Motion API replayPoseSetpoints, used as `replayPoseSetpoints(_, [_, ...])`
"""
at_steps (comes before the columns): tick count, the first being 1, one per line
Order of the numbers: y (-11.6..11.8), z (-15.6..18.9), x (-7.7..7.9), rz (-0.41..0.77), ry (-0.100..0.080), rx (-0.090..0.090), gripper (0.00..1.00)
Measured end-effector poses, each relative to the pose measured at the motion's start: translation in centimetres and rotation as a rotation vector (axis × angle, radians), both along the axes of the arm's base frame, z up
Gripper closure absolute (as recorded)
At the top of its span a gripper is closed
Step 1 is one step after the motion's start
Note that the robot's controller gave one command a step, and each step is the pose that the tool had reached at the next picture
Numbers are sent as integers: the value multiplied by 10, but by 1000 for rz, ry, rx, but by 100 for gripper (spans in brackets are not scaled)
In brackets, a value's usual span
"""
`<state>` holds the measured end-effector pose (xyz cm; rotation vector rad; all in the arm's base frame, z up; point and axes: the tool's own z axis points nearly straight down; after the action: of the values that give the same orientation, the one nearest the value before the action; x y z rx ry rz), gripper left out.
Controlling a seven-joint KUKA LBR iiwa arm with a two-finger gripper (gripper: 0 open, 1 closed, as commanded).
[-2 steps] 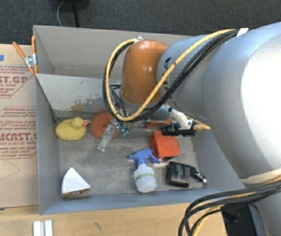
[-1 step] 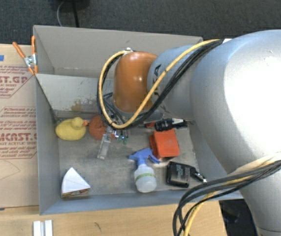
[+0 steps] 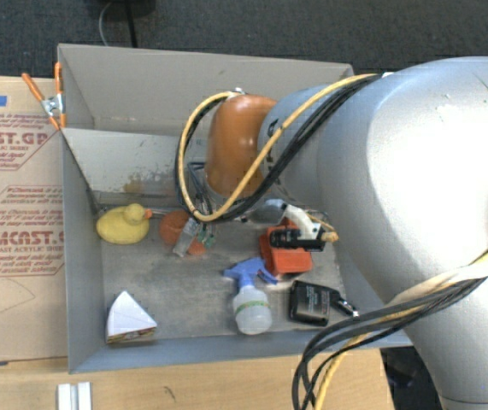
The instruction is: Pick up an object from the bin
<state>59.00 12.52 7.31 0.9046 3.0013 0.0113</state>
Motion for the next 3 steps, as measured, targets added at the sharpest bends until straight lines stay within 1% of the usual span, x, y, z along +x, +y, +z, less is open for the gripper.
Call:
replayPoseSetpoints(1, [0, 0, 0, 0, 0, 0, 100])
replayPoseSetpoints(2, [0, 3, -1, 1, 4, -1, 100])
replayPoseSetpoints(3, [-1, 19, -3, 1, 13, -5, 100])
